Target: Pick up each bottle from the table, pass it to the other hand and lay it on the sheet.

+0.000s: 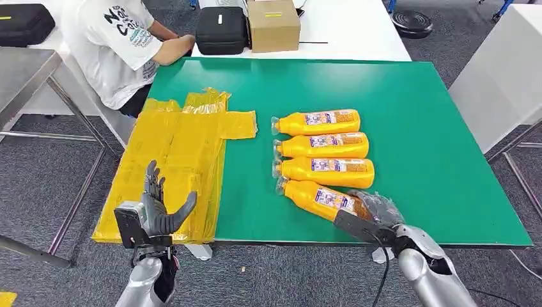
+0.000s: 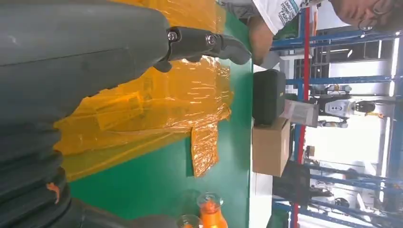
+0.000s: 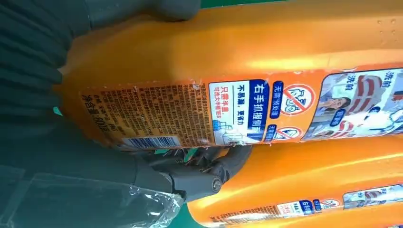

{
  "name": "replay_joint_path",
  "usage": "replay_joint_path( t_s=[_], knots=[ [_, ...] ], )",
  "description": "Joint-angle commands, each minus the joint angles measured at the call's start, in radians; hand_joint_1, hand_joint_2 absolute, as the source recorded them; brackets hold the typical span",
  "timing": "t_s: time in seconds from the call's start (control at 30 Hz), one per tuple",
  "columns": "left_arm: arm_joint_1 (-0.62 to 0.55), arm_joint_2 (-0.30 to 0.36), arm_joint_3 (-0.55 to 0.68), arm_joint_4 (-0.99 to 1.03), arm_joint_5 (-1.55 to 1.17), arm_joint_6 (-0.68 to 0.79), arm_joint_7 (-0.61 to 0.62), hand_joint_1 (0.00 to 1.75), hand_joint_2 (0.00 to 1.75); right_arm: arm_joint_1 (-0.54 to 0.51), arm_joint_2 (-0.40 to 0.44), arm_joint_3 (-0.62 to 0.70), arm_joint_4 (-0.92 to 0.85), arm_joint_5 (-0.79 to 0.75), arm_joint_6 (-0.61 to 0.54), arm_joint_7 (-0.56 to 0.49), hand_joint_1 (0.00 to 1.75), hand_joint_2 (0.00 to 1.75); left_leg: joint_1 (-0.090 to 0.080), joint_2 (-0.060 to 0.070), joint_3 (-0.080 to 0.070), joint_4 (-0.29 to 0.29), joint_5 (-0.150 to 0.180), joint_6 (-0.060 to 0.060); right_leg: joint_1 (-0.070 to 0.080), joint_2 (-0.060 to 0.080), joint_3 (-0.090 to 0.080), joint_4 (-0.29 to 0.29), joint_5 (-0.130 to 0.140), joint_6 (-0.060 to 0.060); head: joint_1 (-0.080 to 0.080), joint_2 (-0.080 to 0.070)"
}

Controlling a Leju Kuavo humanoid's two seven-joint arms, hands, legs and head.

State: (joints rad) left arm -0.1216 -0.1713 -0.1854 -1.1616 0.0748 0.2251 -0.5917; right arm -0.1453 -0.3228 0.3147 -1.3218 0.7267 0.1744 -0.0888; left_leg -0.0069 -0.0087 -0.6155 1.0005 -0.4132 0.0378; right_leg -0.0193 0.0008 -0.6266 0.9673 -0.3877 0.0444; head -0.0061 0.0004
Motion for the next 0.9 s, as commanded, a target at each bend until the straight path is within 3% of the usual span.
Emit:
replay_joint_path(
  t_s=[0.03, 0.33, 0.5, 0.67, 0.8, 0.9],
  knots=[
    [-0.007, 0.0, 0.025, 0.014, -0.01, 0.007, 0.004, 0.0, 1.75, -0.027, 0.115, -0.018, 0.064, -0.056, -0.095, -0.145, 1.75, 1.75, 0.001, 0.002, 0.004, -0.001, -0.002, -0.002, 0.001, 0.002, 0.003, -0.001, -0.001, -0.002, 0.0, 0.0],
    [-0.009, 0.0, 0.026, 0.016, -0.01, 0.008, 0.003, 0.0, 1.75, -0.027, 0.112, -0.017, 0.066, -0.061, -0.1, -0.169, 1.75, 1.75, 0.002, 0.003, 0.007, 0.0, -0.004, -0.003, 0.002, 0.002, 0.007, -0.001, -0.003, -0.002, 0.0, 0.0],
    [-0.034, -0.009, 0.028, 0.03, -0.013, 0.017, -0.002, 0.0, 1.75, -0.109, 0.2, -0.015, 0.11, -0.176, -0.124, -0.35, 1.75, 1.75, 0.002, 0.004, 0.005, 0.0, -0.004, -0.003, 0.002, 0.004, 0.005, 0.0, -0.002, -0.003, 0.0, 0.0],
    [-0.05, -0.022, 0.059, 0.022, 0.031, 0.023, 0.018, 0.0, 1.75, -0.17, 0.276, -0.012, 0.158, -0.212, -0.164, -0.375, 1.75, 1.75, 0.002, 0.006, 0.004, 0.001, -0.003, -0.004, 0.002, 0.006, 0.003, 0.001, -0.001, -0.004, 0.0, 0.0],
    [-0.022, 0.022, 0.074, -0.033, 0.254, -0.203, 0.121, 0.0, 1.75, -0.125, 0.331, -0.032, 0.158, -0.254, -0.203, -0.427, 1.75, 1.75, 0.002, 0.002, 0.001, -0.001, 0.0, -0.003, 0.003, 0.002, 0.001, -0.001, 0.0, -0.002, 0.0, 0.0],
    [-0.026, 0.049, 0.046, -0.05, 0.254, -0.255, 0.149, 0.0, 1.75, -0.111, 0.359, -0.035, 0.169, -0.276, -0.21, -0.458, 1.75, 1.75, 0.004, 0.004, 0.006, -0.001, -0.003, -0.004, 0.004, 0.003, 0.005, -0.001, -0.003, -0.003, 0.0, 0.0]
  ],
)
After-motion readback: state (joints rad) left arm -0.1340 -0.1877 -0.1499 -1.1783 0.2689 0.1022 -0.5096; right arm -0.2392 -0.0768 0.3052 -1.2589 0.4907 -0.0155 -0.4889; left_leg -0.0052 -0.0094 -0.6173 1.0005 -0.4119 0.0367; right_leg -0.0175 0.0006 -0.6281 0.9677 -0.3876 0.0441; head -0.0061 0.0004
